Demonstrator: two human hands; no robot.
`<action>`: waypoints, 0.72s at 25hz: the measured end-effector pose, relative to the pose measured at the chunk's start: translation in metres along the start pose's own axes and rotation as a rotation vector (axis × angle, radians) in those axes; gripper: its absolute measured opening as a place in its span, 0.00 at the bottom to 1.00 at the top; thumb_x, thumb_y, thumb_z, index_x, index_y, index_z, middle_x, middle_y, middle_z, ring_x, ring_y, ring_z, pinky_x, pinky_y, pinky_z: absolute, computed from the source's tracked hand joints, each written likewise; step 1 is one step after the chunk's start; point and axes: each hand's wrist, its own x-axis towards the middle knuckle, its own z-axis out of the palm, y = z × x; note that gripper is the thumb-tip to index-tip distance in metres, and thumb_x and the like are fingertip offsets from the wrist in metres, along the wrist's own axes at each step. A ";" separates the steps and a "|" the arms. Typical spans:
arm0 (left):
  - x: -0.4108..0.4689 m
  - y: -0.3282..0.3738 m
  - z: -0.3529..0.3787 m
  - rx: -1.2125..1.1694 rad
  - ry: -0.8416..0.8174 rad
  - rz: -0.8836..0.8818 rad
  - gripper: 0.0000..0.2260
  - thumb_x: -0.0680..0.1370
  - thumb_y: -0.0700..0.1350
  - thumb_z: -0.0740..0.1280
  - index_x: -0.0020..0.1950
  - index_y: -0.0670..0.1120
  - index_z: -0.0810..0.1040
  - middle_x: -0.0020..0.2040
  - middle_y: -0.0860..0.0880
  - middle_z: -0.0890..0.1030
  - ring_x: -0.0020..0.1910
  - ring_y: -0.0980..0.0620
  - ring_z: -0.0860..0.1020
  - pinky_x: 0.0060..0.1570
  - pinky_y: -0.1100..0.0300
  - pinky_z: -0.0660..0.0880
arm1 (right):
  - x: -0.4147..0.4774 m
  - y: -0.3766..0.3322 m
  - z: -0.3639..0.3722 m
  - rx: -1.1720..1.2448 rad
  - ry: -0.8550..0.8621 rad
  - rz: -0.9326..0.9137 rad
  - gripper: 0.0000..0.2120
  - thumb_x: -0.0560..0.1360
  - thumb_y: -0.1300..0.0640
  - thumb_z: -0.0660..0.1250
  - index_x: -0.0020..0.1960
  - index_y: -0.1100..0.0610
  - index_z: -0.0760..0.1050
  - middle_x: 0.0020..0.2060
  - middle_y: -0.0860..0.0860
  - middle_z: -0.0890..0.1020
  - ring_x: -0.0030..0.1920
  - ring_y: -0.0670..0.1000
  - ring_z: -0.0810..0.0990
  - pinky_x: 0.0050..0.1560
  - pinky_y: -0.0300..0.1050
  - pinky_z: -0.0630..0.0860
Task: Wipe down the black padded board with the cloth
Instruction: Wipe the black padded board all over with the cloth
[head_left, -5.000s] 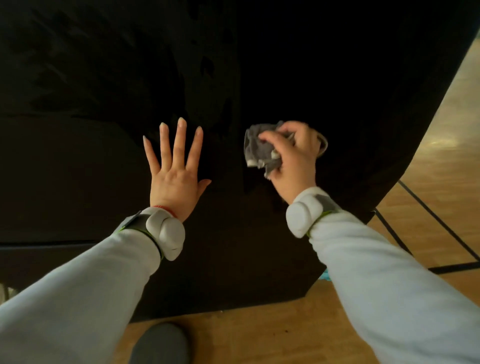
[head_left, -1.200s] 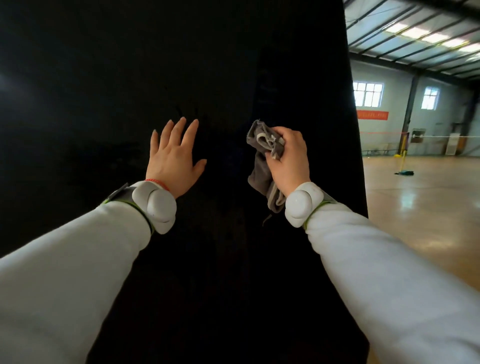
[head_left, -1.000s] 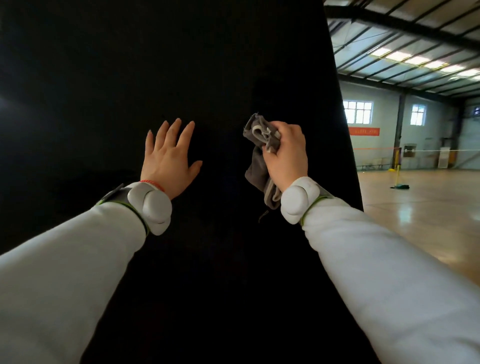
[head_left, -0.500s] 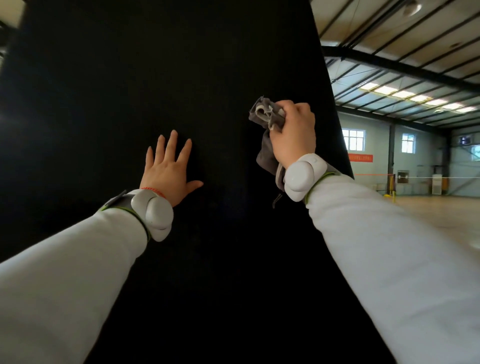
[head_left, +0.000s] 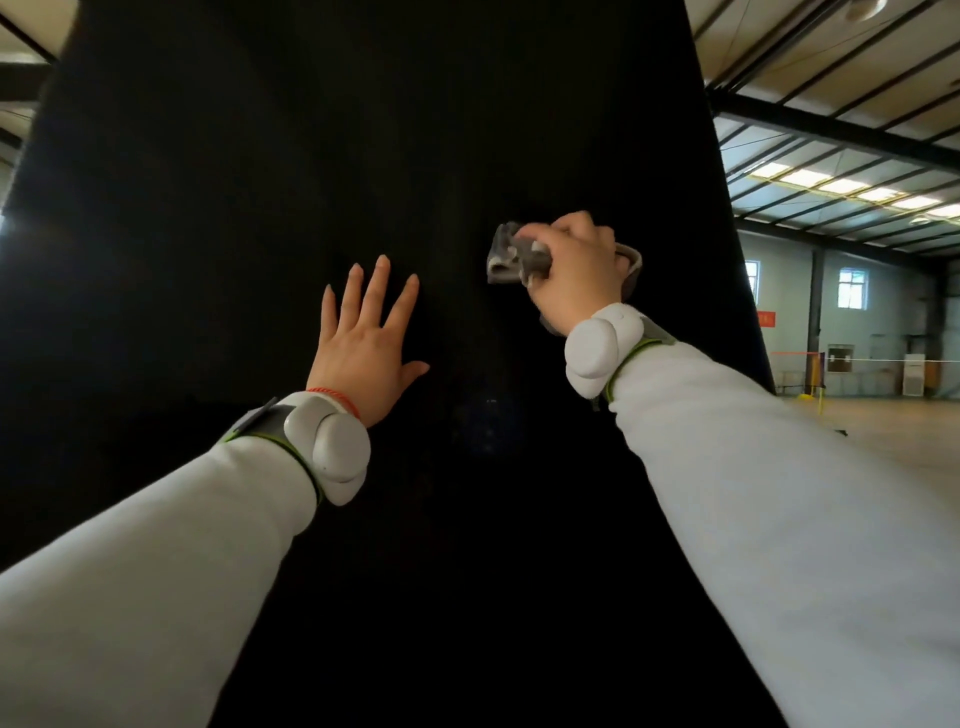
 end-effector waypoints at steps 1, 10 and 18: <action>-0.001 0.000 0.001 -0.004 0.007 0.010 0.37 0.77 0.54 0.63 0.77 0.50 0.42 0.77 0.45 0.38 0.75 0.42 0.38 0.71 0.45 0.38 | -0.009 0.000 0.004 -0.006 -0.025 -0.063 0.20 0.73 0.59 0.64 0.61 0.43 0.73 0.60 0.48 0.68 0.61 0.54 0.64 0.55 0.47 0.57; -0.012 -0.004 0.006 0.002 -0.001 -0.032 0.39 0.77 0.56 0.61 0.76 0.46 0.39 0.76 0.44 0.38 0.75 0.43 0.37 0.72 0.47 0.36 | -0.057 0.011 0.002 -0.156 -0.359 -0.341 0.14 0.73 0.57 0.63 0.56 0.45 0.78 0.55 0.49 0.73 0.58 0.54 0.68 0.58 0.50 0.62; -0.010 -0.006 0.014 0.011 0.012 -0.010 0.38 0.78 0.56 0.60 0.76 0.45 0.38 0.76 0.43 0.37 0.74 0.42 0.36 0.70 0.47 0.34 | 0.014 -0.022 -0.001 -0.017 0.006 0.110 0.20 0.75 0.58 0.60 0.64 0.42 0.68 0.64 0.50 0.66 0.64 0.55 0.63 0.63 0.54 0.61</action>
